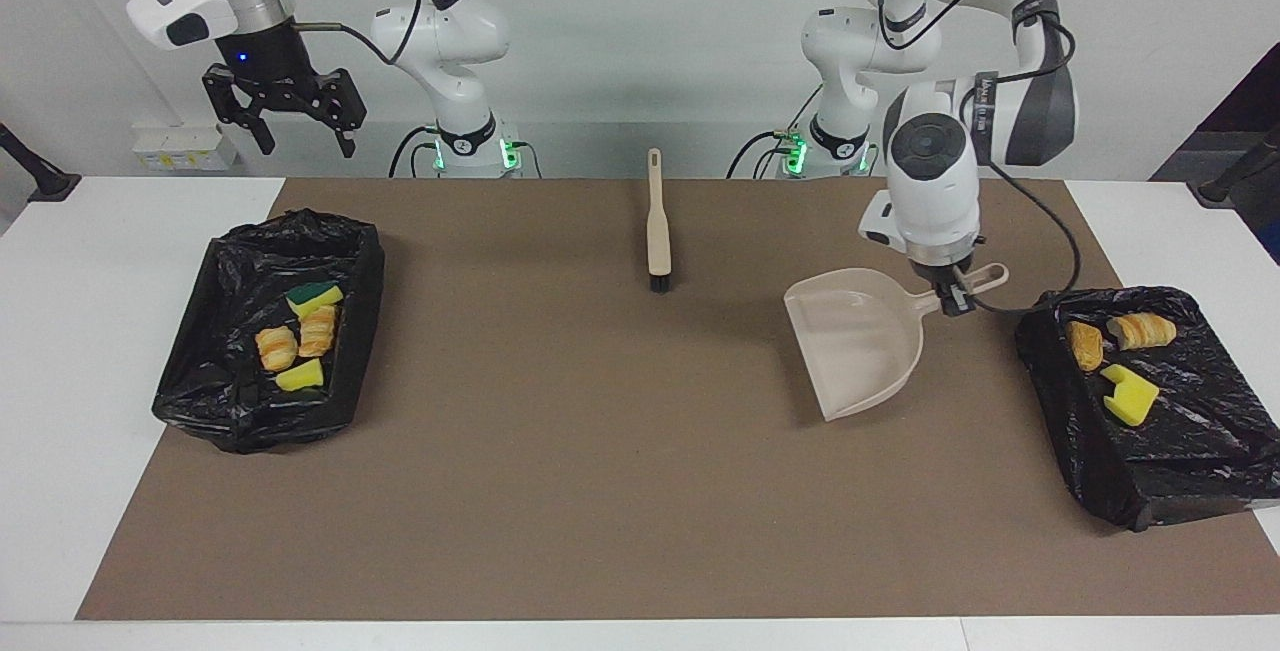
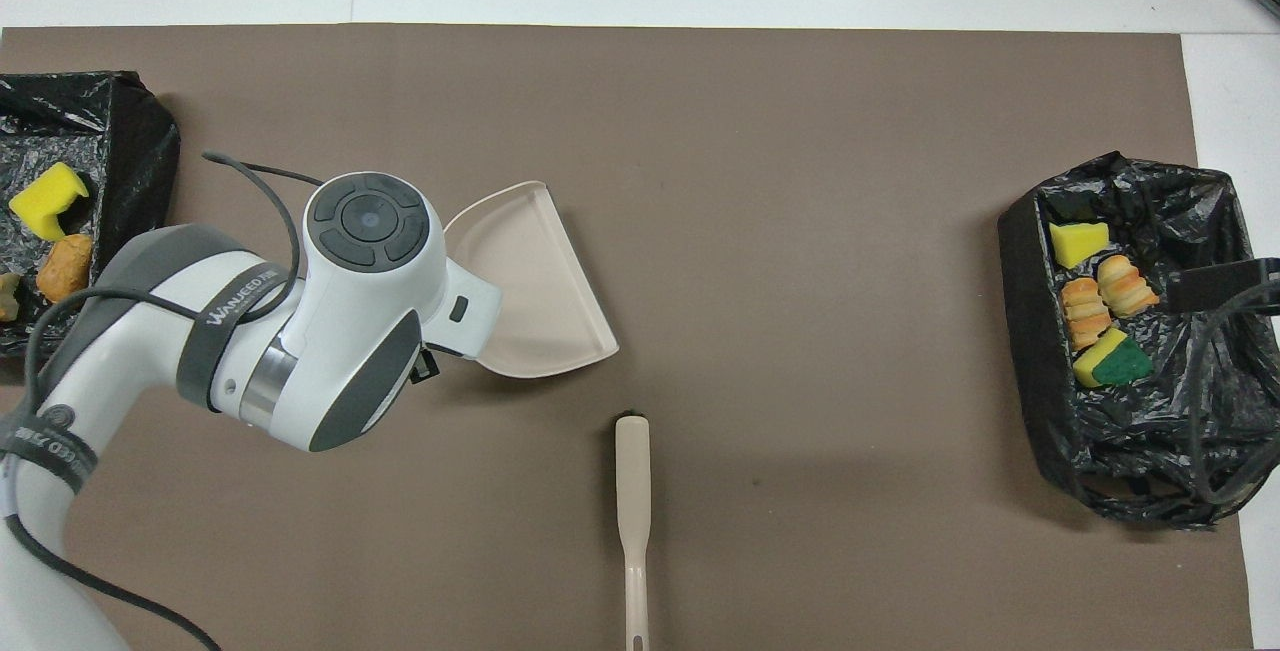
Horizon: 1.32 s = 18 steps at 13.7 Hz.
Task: Sweep and dump trash in bin
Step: 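Return the empty dustpan to the table center with the left gripper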
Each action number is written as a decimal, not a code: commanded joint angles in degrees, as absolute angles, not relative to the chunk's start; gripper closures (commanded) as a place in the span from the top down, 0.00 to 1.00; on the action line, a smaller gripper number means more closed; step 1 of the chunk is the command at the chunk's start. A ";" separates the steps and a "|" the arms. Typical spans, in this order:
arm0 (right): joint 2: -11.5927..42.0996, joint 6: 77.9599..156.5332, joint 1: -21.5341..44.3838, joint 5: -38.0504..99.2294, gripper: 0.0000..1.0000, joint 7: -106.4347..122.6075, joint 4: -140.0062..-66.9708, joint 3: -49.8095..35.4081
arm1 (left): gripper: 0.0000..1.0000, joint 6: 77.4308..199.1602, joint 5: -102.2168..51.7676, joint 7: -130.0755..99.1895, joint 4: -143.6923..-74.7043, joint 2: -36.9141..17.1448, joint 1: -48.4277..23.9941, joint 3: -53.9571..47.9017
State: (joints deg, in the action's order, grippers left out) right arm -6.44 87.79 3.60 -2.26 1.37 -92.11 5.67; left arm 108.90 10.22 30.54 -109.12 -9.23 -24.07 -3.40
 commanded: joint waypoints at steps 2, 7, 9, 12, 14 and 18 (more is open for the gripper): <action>-6.15 88.94 3.08 -2.11 1.00 2.20 -93.33 5.45 | 0.00 112.76 5.37 9.98 -106.37 -12.20 -29.61 -2.20; -6.50 89.65 2.90 -1.93 1.00 2.11 -94.22 5.36 | 0.00 115.57 -0.70 -17.34 -104.33 -13.80 -32.33 -2.20; -6.50 89.21 2.99 -1.93 1.00 2.46 -94.31 5.36 | 0.00 116.80 -1.67 -24.93 -104.76 -14.23 -34.35 -2.20; -7.11 89.21 3.08 -1.93 1.00 4.38 -95.18 5.36 | 0.00 119.70 -1.76 -26.37 -103.98 -15.99 -35.07 -2.20; -7.21 89.30 2.90 -2.02 1.00 5.18 -95.62 5.36 | 0.00 120.06 -1.93 -26.54 -99.52 -19.31 -34.72 -2.20; -7.12 89.56 2.99 -2.11 1.00 4.40 -95.71 5.45 | 0.00 120.93 -2.64 -28.12 -95.62 -24.95 -35.42 -2.20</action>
